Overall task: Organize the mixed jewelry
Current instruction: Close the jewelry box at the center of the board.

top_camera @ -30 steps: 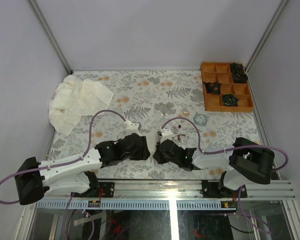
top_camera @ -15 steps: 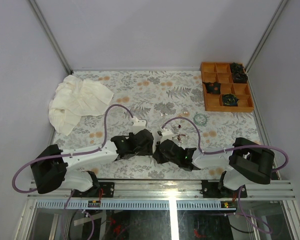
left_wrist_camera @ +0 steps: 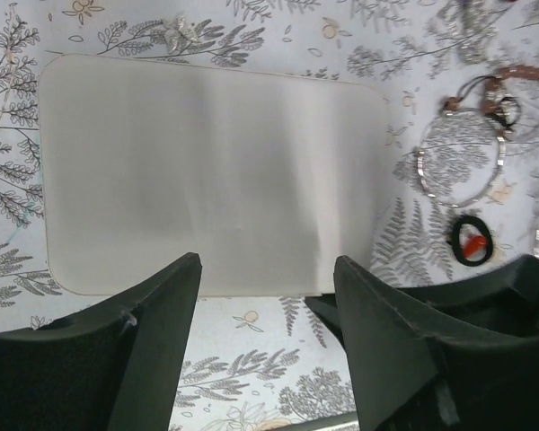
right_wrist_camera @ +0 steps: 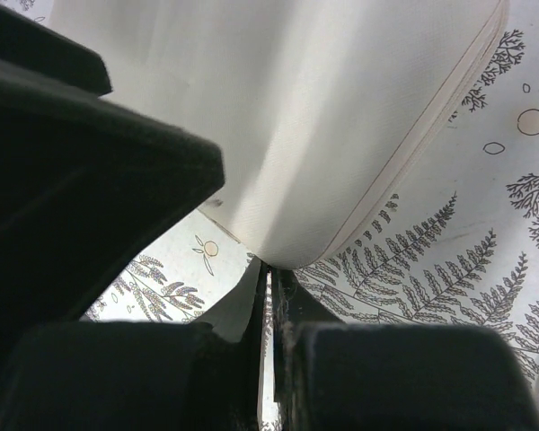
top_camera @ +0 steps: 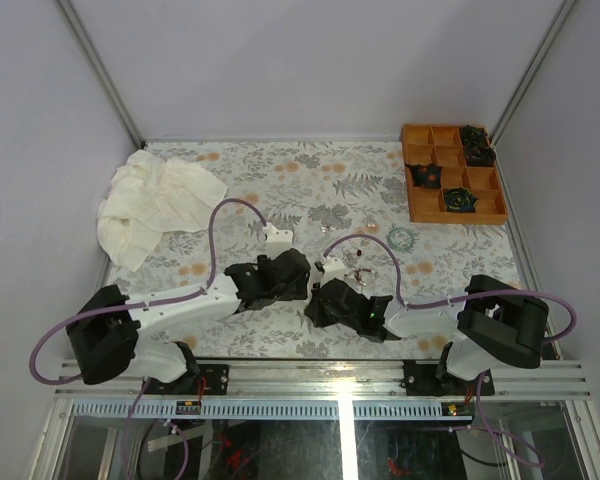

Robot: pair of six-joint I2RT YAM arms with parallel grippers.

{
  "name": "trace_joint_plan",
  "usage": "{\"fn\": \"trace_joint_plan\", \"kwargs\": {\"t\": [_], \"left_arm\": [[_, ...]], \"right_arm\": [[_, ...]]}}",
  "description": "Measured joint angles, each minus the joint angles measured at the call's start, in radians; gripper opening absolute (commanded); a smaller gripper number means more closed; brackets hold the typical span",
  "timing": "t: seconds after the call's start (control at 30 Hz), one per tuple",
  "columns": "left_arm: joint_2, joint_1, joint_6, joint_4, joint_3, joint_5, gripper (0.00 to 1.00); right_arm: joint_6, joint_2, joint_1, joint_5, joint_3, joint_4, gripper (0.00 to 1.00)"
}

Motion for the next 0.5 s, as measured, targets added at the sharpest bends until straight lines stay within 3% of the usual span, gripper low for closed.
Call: {"fn": "trace_joint_plan", "kwargs": {"t": [0.23,0.5], "left_arm": [[0.103,0.006,0.040,0.008,0.014,-0.006,0.27],[0.202,0.009,0.067,0.073,0.061,-0.032,0.23]], "right_arm": [[0.000,0.000,0.000,0.001,0.000,0.000,0.00],[0.000,0.000,0.000,0.045,0.000,-0.016,0.00]]}}
